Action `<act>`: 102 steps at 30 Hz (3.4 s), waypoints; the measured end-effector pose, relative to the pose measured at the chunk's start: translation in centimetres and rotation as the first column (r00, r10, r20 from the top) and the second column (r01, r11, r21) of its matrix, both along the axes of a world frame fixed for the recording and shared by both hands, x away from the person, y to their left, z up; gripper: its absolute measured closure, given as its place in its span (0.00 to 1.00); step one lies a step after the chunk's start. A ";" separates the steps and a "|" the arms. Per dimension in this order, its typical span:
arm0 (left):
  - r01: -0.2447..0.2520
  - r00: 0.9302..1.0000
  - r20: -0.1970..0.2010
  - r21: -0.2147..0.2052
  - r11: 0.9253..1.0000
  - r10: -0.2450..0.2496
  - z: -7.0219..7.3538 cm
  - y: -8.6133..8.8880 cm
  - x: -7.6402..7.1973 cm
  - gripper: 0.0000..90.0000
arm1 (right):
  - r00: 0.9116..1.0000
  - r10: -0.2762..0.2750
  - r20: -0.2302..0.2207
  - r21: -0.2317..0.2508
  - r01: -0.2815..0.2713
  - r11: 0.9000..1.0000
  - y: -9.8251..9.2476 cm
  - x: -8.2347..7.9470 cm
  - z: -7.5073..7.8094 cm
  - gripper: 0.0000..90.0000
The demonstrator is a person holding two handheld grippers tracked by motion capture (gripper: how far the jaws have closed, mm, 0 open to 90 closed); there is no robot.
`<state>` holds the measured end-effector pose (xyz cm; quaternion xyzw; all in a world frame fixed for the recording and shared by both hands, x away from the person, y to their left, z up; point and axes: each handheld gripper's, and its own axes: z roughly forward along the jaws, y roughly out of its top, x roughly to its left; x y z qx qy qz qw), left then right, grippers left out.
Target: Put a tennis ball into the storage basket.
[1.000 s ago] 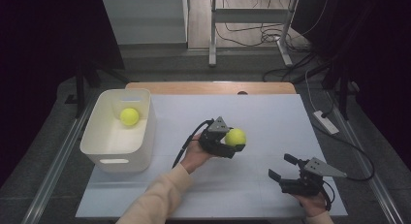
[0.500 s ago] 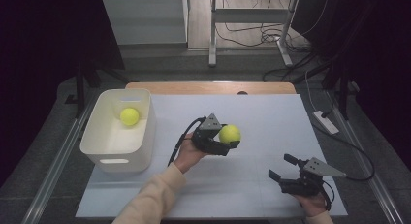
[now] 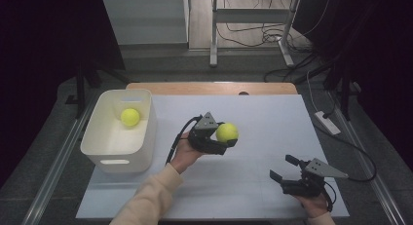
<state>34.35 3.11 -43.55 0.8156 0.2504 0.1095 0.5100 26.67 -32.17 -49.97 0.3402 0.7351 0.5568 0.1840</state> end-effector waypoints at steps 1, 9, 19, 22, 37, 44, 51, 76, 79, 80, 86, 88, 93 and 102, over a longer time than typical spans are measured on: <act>-0.001 1.000 0.000 -0.001 1.000 0.001 0.1 0.1 0.0 0.30 | 1.000 0.000 -0.002 0.002 0.000 1.000 0.0 0.0 0.0 0.11; -0.008 1.000 -0.020 -0.040 0.999 0.007 1.1 1.1 -0.3 0.30 | 1.000 0.003 -0.002 0.001 -0.003 1.000 0.0 -0.1 0.0 0.11; -0.037 0.999 -0.002 -0.056 0.998 0.037 1.8 2.5 -0.4 0.30 | 1.000 0.006 -0.002 0.003 -0.006 1.000 0.1 -0.1 0.0 0.11; -0.050 0.999 0.004 -0.056 0.997 0.050 1.9 2.8 -0.4 0.30 | 1.000 0.007 -0.001 0.001 -0.007 1.000 0.1 -0.1 0.0 0.11; -0.084 0.996 0.021 -0.057 0.995 0.086 2.9 4.3 -0.6 0.30 | 1.000 0.003 -0.003 0.000 -0.003 1.000 0.0 -0.1 0.0 0.11; -0.115 0.993 0.027 -0.066 0.991 0.117 3.4 5.5 -0.7 0.30 | 1.000 0.002 -0.001 0.001 -0.002 1.000 0.1 0.0 0.0 0.11; -0.142 0.989 0.038 -0.068 0.988 0.144 4.1 6.4 -0.8 0.30 | 1.000 0.005 -0.010 0.031 -0.004 1.000 0.0 -0.1 0.2 0.11; -0.239 0.967 0.068 -0.090 0.967 0.245 6.2 10.5 -1.2 0.30 | 1.000 0.004 -0.007 0.021 -0.004 1.000 0.0 -0.1 0.1 0.11; -0.251 0.964 0.071 -0.091 0.964 0.257 6.3 11.0 -1.2 0.30 | 1.000 0.004 -0.006 0.020 -0.004 1.000 0.0 -0.1 0.1 0.11; -0.254 0.963 0.071 -0.091 0.963 0.260 6.4 11.2 -1.2 0.30 | 1.000 0.004 -0.008 0.019 -0.004 1.000 0.0 -0.1 0.1 0.11; -0.279 0.956 0.072 -0.092 0.956 0.285 6.4 12.0 -1.1 0.30 | 1.000 0.004 -0.008 0.017 -0.004 1.000 0.0 0.0 0.1 0.11; -0.290 0.952 0.071 -0.093 0.952 0.297 6.4 12.3 -1.0 0.30 | 1.000 0.004 -0.006 0.016 -0.004 1.000 0.0 0.0 0.1 0.11; -0.315 0.944 0.069 -0.095 0.944 0.322 6.5 13.2 -0.8 0.30 | 1.000 0.003 -0.006 0.014 -0.003 1.000 0.0 0.0 0.1 0.11; -0.344 0.934 0.070 -0.089 0.935 0.350 6.5 14.2 -0.7 0.29 | 1.000 0.004 -0.007 0.015 -0.004 1.000 0.0 0.0 0.1 0.11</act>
